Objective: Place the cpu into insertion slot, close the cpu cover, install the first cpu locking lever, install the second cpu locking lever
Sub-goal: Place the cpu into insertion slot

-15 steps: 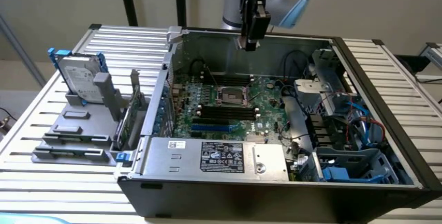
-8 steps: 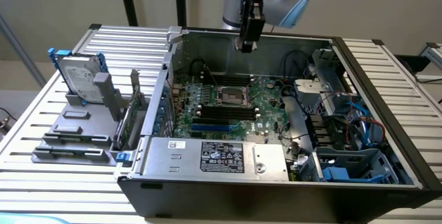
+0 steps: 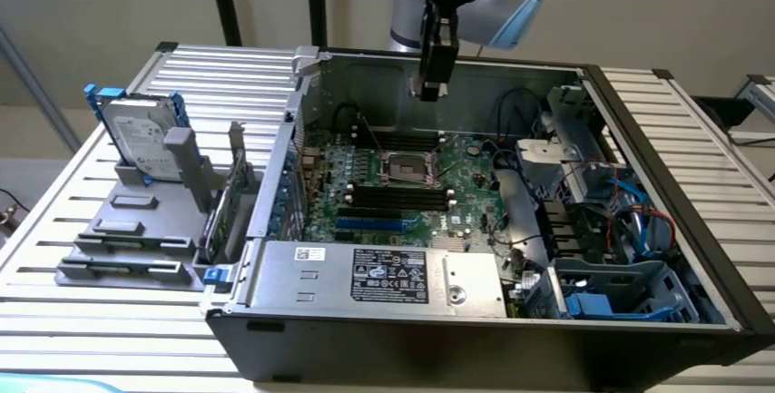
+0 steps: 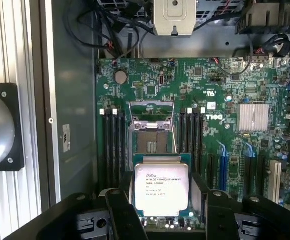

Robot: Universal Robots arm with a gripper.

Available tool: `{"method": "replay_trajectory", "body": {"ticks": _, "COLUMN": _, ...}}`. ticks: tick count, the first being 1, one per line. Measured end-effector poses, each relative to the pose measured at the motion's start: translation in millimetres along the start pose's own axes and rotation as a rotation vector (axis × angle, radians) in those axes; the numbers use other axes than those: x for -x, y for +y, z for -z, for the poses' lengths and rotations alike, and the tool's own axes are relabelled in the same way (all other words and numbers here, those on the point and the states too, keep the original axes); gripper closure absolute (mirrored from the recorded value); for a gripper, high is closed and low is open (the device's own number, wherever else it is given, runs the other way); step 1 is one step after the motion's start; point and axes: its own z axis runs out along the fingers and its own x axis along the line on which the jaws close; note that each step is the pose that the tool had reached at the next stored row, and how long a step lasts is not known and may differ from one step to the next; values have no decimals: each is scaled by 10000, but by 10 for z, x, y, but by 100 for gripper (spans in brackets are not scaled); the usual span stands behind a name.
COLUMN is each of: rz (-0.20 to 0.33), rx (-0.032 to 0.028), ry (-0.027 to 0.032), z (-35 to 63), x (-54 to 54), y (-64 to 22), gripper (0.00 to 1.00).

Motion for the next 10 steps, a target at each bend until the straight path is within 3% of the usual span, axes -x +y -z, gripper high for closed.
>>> {"method": "replay_trajectory", "body": {"ticks": 10, "rz": -3, "rx": 0, "ry": 0, "z": -182, "x": 6, "y": 2, "gripper": 46}}
